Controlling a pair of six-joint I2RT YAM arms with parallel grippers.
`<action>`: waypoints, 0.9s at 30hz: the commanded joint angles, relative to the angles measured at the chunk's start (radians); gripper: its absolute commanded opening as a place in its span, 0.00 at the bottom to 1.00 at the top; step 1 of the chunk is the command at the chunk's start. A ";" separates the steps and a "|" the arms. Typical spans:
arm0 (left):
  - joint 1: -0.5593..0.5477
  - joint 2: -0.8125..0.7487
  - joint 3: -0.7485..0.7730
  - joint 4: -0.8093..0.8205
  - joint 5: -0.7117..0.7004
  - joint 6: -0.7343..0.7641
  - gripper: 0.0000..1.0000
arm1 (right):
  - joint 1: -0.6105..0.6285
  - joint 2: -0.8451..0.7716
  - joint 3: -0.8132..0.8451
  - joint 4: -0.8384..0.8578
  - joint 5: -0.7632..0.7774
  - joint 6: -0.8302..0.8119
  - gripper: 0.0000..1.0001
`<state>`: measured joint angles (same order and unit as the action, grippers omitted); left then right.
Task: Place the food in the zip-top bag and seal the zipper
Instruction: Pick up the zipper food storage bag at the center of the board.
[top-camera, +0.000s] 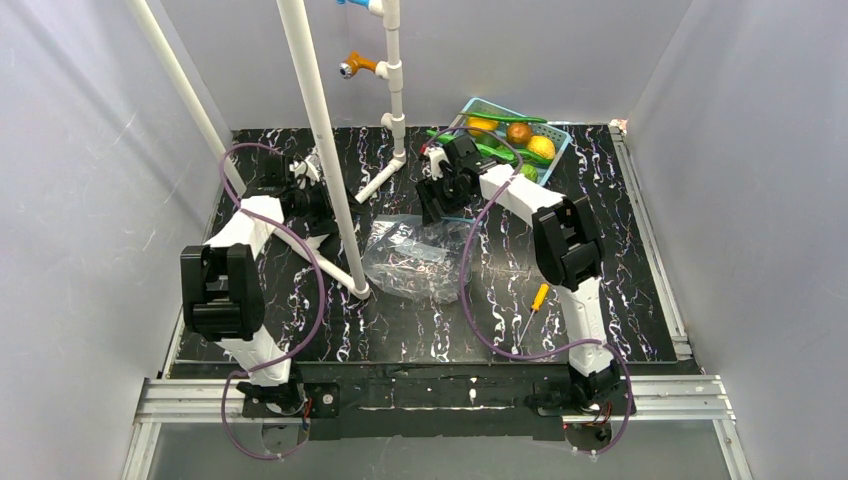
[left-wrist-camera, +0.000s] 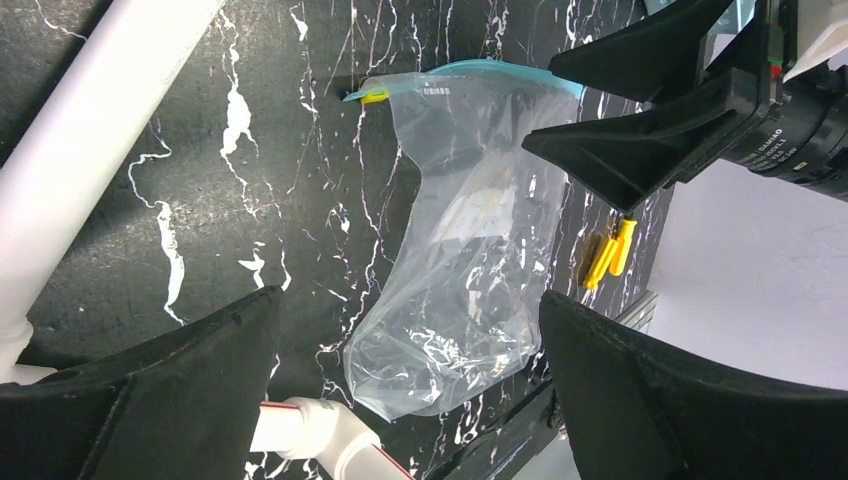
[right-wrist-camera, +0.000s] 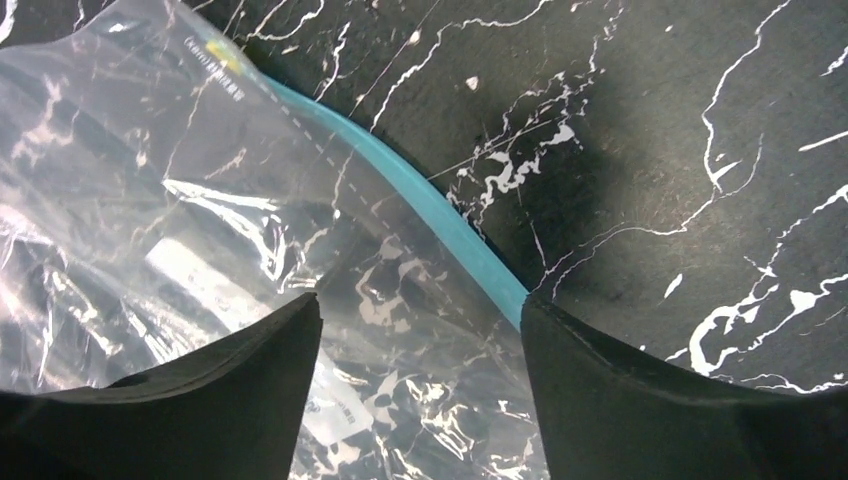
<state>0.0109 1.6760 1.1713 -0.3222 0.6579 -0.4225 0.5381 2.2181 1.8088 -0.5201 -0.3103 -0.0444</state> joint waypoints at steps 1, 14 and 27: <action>0.004 0.014 0.017 -0.033 0.003 0.025 1.00 | 0.039 -0.036 -0.044 0.082 0.082 0.005 0.74; -0.111 0.204 0.085 0.012 0.086 -0.019 0.86 | 0.071 -0.209 -0.283 0.211 0.057 0.146 0.63; -0.149 0.201 0.068 0.104 0.142 -0.026 0.06 | 0.034 -0.352 -0.325 0.076 0.115 0.538 0.84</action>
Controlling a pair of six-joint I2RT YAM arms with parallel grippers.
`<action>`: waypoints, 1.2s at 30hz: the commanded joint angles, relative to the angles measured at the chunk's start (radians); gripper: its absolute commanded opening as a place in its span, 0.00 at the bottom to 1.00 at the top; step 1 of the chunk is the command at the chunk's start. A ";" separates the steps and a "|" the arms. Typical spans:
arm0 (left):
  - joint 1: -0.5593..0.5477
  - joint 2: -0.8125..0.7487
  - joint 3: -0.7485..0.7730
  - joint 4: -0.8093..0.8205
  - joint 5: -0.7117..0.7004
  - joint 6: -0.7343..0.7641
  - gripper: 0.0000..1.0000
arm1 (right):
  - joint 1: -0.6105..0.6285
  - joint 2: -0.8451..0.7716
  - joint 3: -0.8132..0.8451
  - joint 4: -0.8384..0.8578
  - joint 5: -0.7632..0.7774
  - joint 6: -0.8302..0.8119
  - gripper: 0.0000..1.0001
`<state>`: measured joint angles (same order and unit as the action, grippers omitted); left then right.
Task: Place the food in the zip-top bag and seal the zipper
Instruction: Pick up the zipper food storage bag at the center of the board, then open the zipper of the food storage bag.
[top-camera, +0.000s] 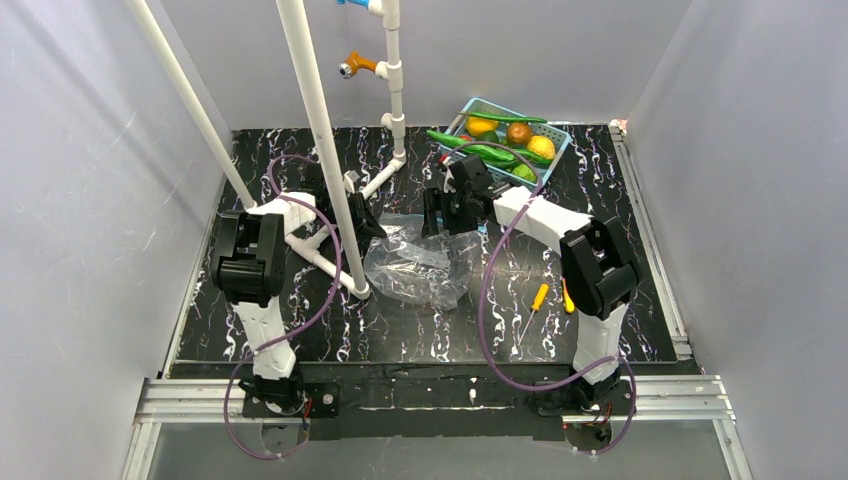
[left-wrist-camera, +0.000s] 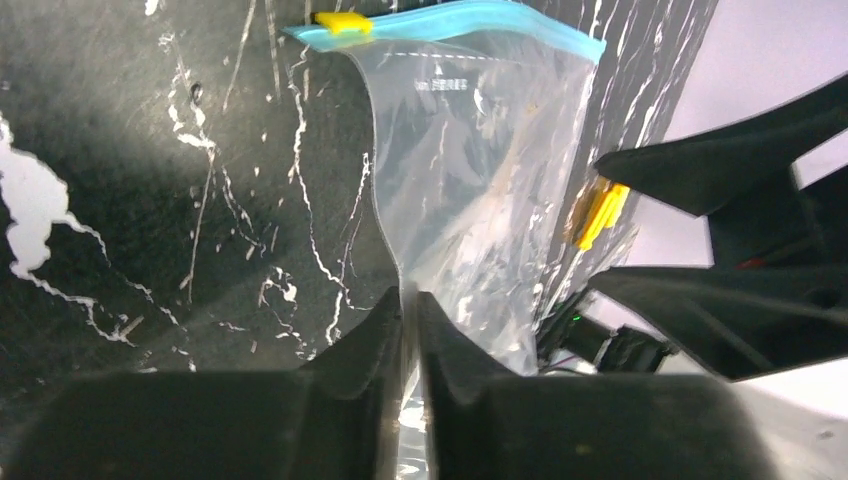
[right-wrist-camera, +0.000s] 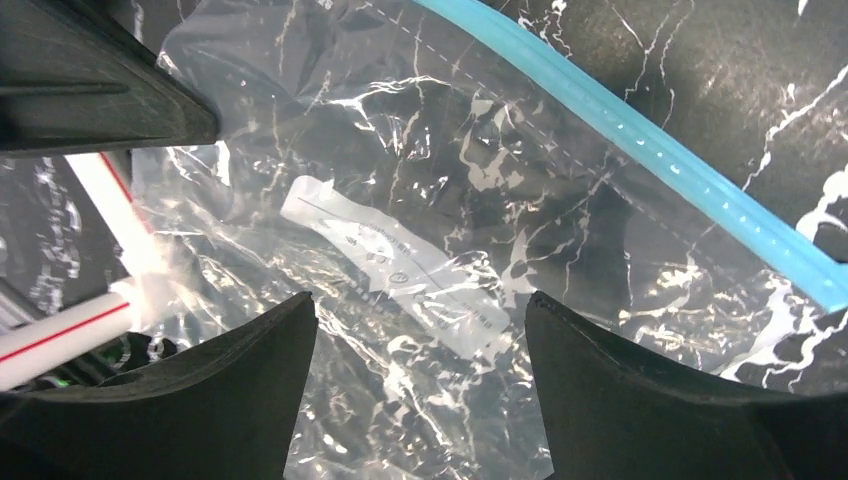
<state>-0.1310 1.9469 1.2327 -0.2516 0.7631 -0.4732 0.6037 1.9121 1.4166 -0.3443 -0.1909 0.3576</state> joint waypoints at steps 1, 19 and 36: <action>-0.007 -0.093 -0.005 0.051 0.033 0.034 0.00 | -0.047 -0.063 0.059 -0.099 -0.043 0.146 0.84; -0.065 -0.268 -0.122 0.315 0.232 0.097 0.00 | -0.361 -0.373 -0.398 0.281 -0.559 0.142 0.98; -0.073 -0.247 -0.108 0.296 0.204 0.034 0.00 | -0.192 -0.406 -0.462 0.334 -0.086 0.481 0.97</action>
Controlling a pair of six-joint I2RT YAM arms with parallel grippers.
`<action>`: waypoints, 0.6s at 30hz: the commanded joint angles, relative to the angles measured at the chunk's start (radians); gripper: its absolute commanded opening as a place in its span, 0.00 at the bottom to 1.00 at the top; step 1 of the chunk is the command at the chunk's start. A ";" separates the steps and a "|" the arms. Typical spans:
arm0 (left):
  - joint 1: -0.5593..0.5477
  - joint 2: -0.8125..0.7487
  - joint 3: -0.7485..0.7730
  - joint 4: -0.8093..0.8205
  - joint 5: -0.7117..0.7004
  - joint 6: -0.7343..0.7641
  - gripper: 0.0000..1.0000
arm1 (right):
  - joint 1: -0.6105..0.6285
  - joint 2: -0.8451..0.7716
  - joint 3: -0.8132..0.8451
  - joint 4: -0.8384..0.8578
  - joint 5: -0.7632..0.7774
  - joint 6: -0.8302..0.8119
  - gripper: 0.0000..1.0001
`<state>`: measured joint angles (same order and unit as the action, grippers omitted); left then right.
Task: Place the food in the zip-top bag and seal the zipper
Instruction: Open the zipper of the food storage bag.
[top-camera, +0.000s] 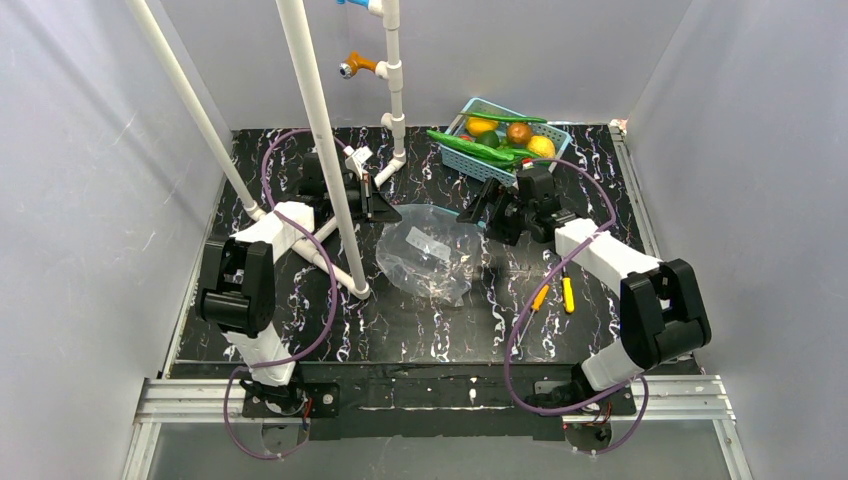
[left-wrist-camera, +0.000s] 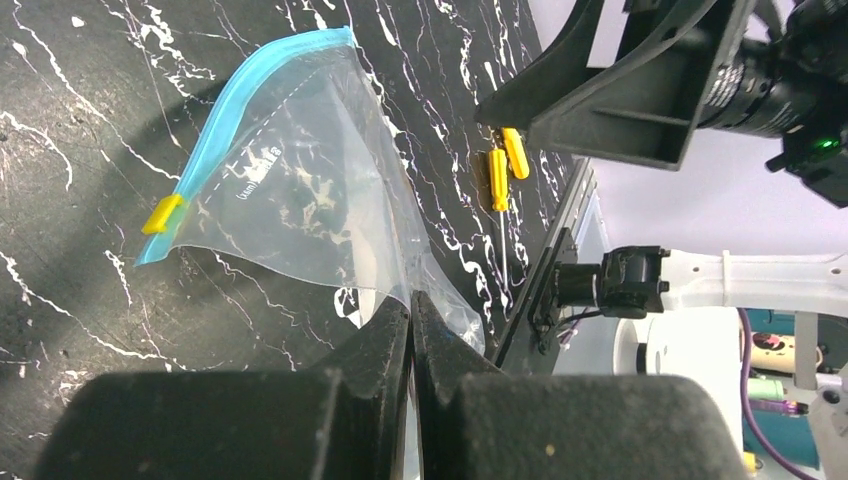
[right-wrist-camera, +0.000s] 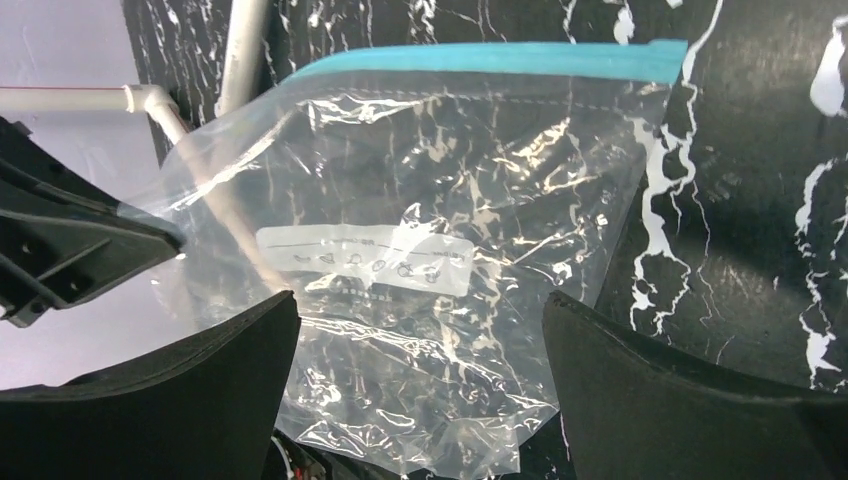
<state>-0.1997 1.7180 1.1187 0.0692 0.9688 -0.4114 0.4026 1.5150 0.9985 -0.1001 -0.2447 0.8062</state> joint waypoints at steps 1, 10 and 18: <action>-0.004 -0.014 0.007 -0.030 -0.015 -0.043 0.00 | 0.015 0.003 -0.043 0.114 -0.059 0.023 0.96; -0.004 0.060 0.026 -0.063 -0.070 -0.163 0.00 | 0.375 -0.093 -0.059 0.183 0.210 -0.587 0.98; -0.004 0.079 0.016 -0.015 -0.031 -0.243 0.00 | 0.619 0.052 -0.028 0.276 0.506 -0.938 0.97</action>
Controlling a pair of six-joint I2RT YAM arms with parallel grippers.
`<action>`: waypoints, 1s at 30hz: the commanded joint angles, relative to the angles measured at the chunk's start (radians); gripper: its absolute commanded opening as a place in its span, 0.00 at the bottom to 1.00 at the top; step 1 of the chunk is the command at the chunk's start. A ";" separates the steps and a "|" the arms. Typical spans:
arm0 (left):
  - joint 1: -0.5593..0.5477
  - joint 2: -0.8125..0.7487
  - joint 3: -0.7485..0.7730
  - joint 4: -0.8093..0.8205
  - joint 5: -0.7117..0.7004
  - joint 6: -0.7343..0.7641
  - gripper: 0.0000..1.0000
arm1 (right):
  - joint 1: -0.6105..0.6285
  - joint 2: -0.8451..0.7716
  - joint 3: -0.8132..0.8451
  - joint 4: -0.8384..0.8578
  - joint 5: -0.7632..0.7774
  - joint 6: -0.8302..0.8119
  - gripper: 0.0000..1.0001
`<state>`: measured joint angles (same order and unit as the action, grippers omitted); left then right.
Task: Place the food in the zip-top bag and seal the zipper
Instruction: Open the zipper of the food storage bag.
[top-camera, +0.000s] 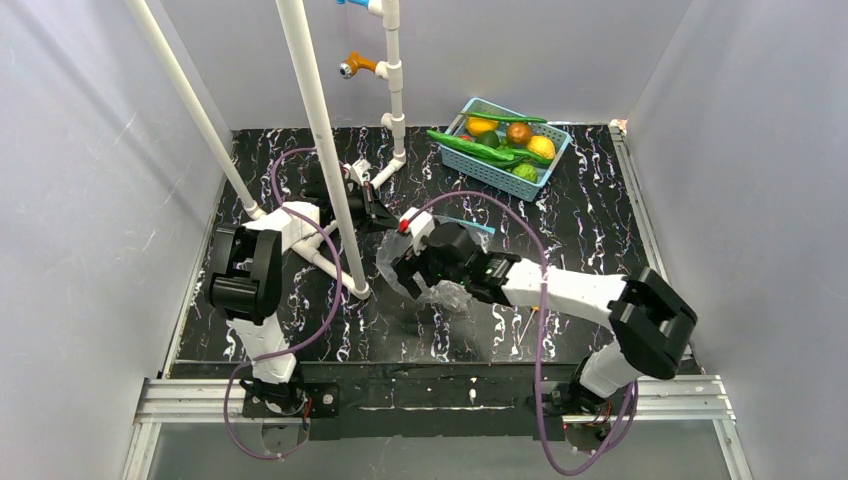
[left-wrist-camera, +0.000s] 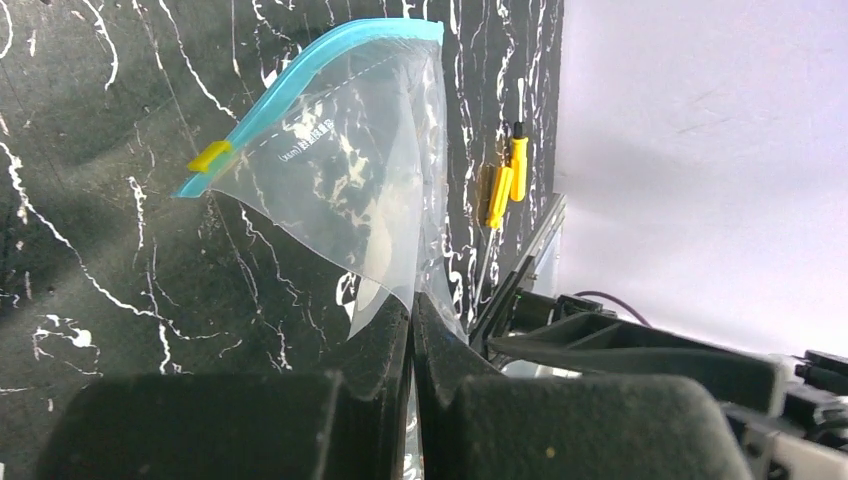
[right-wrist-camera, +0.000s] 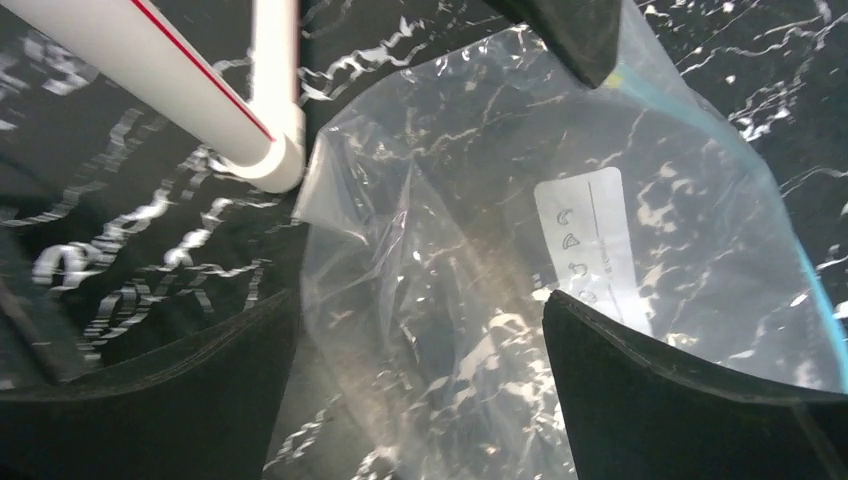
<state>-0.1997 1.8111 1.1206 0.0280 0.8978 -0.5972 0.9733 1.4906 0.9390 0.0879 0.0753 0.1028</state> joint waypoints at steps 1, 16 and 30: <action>-0.004 -0.012 0.011 0.032 0.044 -0.065 0.00 | 0.070 0.101 0.046 0.092 0.211 -0.261 0.96; -0.001 0.013 0.019 0.020 0.076 -0.081 0.06 | 0.110 0.123 -0.022 0.189 0.095 -0.309 0.01; 0.029 0.147 -0.024 0.307 0.112 -0.446 0.81 | 0.088 -0.032 -0.232 0.278 -0.239 -0.313 0.01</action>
<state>-0.1673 1.8969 1.0653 0.2680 0.9859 -0.9234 1.0668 1.4933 0.7036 0.2947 -0.0906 -0.1986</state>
